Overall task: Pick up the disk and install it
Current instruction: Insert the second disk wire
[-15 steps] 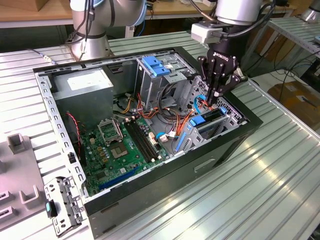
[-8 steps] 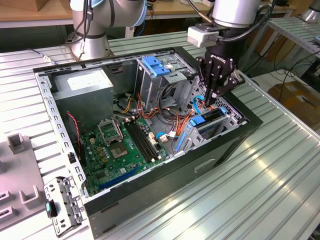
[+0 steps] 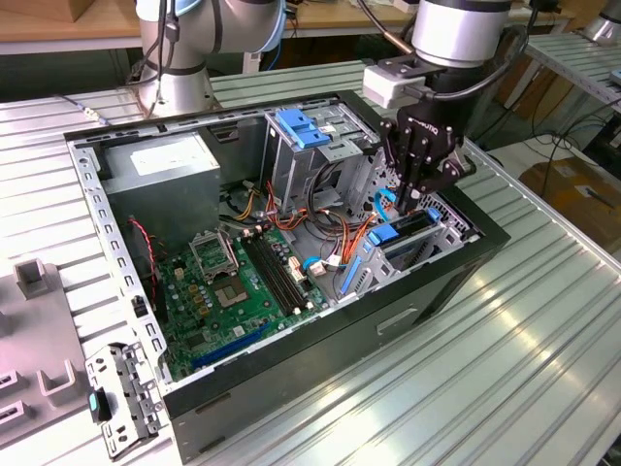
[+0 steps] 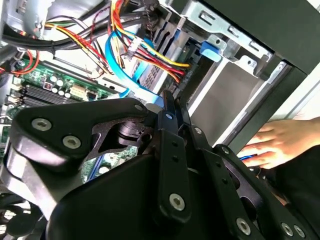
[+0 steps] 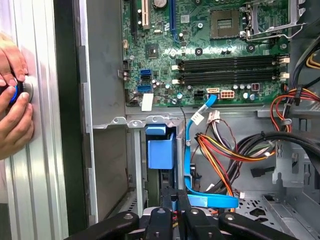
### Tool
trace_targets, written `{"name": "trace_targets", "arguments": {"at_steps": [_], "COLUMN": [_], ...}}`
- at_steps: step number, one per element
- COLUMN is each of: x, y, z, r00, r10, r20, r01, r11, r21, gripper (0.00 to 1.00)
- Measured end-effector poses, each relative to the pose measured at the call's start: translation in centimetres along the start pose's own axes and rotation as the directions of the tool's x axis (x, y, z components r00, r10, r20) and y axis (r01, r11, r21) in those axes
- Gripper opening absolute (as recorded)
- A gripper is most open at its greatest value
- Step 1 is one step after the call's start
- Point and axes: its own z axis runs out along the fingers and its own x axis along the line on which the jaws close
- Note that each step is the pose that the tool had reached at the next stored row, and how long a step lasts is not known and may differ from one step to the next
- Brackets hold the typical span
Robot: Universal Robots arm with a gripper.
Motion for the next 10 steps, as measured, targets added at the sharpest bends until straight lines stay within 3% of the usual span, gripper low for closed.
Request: {"name": "trace_targets", "arguments": {"at_steps": [3,8,10], "x": [0.35,0.66,0.89], "y": [0.02,0.14,0.29], "z": [0.17,0.36,0.51], "r00": [1.0000,0.9998,0.9996], "r10": [-0.005,-0.012,-0.016], "r20": [0.0030,0.0130,0.0248], "r01": [0.005,0.012,0.015], "r11": [0.9999,0.9995,0.9989], "r21": [0.0116,0.0298,0.0438], "gripper": [0.16,0.16,0.16]}}
